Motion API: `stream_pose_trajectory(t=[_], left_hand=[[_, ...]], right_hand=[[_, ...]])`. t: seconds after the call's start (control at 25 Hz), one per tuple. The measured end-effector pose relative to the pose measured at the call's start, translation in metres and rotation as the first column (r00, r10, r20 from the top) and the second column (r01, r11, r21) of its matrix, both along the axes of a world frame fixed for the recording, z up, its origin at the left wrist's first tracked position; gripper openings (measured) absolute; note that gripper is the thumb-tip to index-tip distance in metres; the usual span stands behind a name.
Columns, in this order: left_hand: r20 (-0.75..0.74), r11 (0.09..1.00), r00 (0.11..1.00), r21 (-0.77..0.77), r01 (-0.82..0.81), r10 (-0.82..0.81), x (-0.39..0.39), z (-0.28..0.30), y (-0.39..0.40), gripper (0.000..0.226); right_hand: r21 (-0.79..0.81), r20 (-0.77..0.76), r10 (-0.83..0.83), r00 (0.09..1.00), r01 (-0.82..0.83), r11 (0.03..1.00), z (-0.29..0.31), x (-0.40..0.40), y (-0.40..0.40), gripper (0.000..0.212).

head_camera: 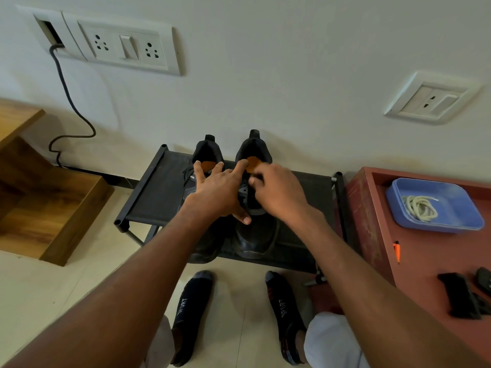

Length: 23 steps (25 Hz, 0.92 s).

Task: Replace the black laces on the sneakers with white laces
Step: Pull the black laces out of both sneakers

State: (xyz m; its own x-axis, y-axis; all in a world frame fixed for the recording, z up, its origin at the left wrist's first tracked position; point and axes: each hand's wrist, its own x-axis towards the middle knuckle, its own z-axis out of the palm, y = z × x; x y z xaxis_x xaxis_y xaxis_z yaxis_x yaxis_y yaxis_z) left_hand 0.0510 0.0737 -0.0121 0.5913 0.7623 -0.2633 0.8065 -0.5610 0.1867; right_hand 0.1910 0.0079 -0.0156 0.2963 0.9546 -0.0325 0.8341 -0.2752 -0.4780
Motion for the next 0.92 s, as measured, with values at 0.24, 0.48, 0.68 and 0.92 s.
stream_pose_trajectory(t=[0.24, 0.48, 0.68, 0.92], left_hand=[[0.016, 1.0, 1.0, 0.003, -0.018, 0.018, 0.0, -0.002, 0.0, 0.141], [0.039, 1.0, 0.999, -0.006, -0.03, 0.03, -0.002, -0.003, 0.0, 0.141], [0.023, 1.0, 1.0, -0.011, -0.016, 0.016, 0.0, -0.003, 0.001, 0.14], [0.028, 1.0, 0.999, -0.02, -0.015, 0.016, -0.001, -0.003, 0.002, 0.14]], right_hand=[[-0.101, 0.027, 0.003, 1.0, -0.001, 0.995, -0.008, -0.003, -0.004, 0.014], [0.036, -0.762, -0.379, 0.525, 0.619, 0.785, 0.018, 0.01, 0.004, 0.016], [-0.017, -0.127, -0.027, 0.991, 0.025, 1.0, 0.011, -0.011, -0.008, 0.008], [0.023, -0.082, 0.008, 0.997, -0.006, 1.0, 0.001, -0.02, -0.013, 0.018]])
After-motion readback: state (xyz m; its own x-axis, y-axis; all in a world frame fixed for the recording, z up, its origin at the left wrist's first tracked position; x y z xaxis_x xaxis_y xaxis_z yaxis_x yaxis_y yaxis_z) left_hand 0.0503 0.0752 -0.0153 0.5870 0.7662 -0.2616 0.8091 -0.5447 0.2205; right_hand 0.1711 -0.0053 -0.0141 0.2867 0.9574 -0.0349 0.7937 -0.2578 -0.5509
